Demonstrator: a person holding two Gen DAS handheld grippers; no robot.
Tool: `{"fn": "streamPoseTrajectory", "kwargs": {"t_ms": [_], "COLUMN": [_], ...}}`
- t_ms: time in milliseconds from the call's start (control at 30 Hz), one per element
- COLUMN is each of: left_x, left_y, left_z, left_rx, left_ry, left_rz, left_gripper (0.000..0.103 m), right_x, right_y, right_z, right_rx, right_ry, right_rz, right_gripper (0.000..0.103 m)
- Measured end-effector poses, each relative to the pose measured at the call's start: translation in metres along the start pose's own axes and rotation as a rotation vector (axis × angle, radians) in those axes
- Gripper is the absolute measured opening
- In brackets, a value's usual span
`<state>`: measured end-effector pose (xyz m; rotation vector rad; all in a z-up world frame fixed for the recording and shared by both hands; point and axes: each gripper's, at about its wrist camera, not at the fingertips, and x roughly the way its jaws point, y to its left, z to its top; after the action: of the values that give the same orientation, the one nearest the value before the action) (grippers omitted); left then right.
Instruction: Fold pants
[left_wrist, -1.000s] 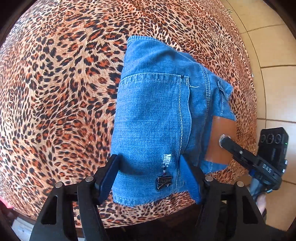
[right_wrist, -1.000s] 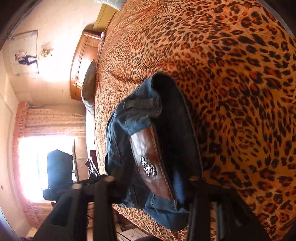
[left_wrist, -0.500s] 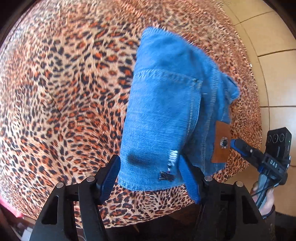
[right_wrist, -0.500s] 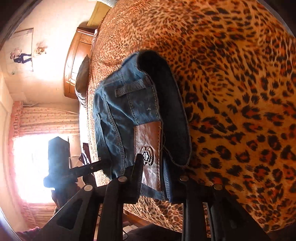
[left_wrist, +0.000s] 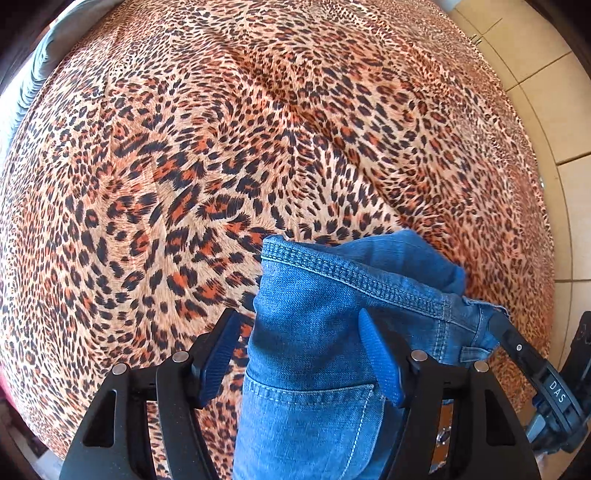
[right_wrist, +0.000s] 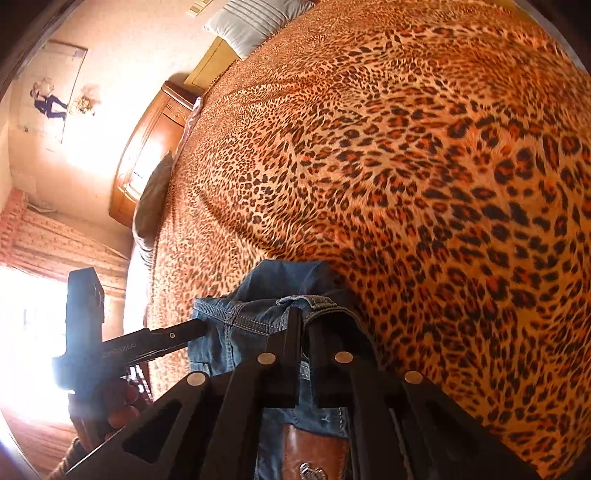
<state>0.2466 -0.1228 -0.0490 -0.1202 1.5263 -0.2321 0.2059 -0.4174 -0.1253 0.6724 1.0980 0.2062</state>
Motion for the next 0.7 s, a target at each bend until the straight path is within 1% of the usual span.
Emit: {"fn": "streamPoseTrajectory", "kwargs": {"t_ms": [33,67,100,133,167,200,233,267,300,333,433,500,567,633,700], "left_x": [0.005,0.008,0.008,0.003,-0.002,-0.01,-0.02,-0.025,-0.03,-0.032,-0.02,-0.005,0.012,0.02,0.028], "left_y": [0.0,0.002,0.005,0.008,0.012,0.015,0.019,0.025,0.032,0.04,0.065,0.08,0.086,0.087,0.082], "left_z": [0.001,0.003,0.003,0.002,0.002,-0.001,-0.007,-0.012,-0.02,-0.029,-0.05,-0.059,-0.062,-0.061,-0.057], "left_rx": [-0.002,-0.016,-0.034,-0.043,-0.038,-0.018,0.004,0.018,0.021,0.015,-0.052,-0.114,-0.15,-0.141,-0.116], "left_ry": [0.007,0.015,0.024,0.028,0.021,0.008,-0.008,-0.017,-0.019,-0.017,0.037,0.075,0.125,0.143,0.147], "left_rz": [-0.003,-0.016,-0.039,-0.073,-0.108,-0.144,-0.175,-0.2,-0.224,-0.25,-0.319,-0.345,-0.362,-0.374,-0.38], "left_gripper": [0.068,0.068,0.066,0.066,0.063,0.065,0.066,0.074,0.083,0.085,0.085,0.085,0.084,0.084,0.085], "right_x": [0.012,0.023,0.027,0.023,0.013,0.001,-0.01,-0.019,-0.025,-0.029,-0.026,-0.018,-0.008,0.002,0.013], "right_y": [-0.005,-0.012,-0.019,-0.024,-0.028,-0.033,-0.038,-0.044,-0.05,-0.054,-0.073,-0.083,-0.086,-0.081,-0.07], "right_z": [0.002,0.002,0.001,-0.001,-0.003,-0.006,-0.01,-0.016,-0.024,-0.032,-0.059,-0.074,-0.083,-0.09,-0.095], "right_rx": [-0.004,-0.01,-0.006,0.018,0.051,0.086,0.119,0.141,0.152,0.154,0.183,0.23,0.261,0.256,0.238], "right_ry": [0.034,0.069,0.092,0.086,0.067,0.048,0.039,0.037,0.047,0.059,0.108,0.133,0.15,0.165,0.191], "right_rz": [-0.039,-0.072,-0.071,-0.04,0.015,0.098,0.18,0.238,0.254,0.239,0.26,0.288,0.33,0.345,0.39], "right_gripper": [0.003,0.008,0.013,0.017,0.017,0.018,0.024,0.043,0.054,0.064,0.064,0.064,0.064,0.064,0.064]}}
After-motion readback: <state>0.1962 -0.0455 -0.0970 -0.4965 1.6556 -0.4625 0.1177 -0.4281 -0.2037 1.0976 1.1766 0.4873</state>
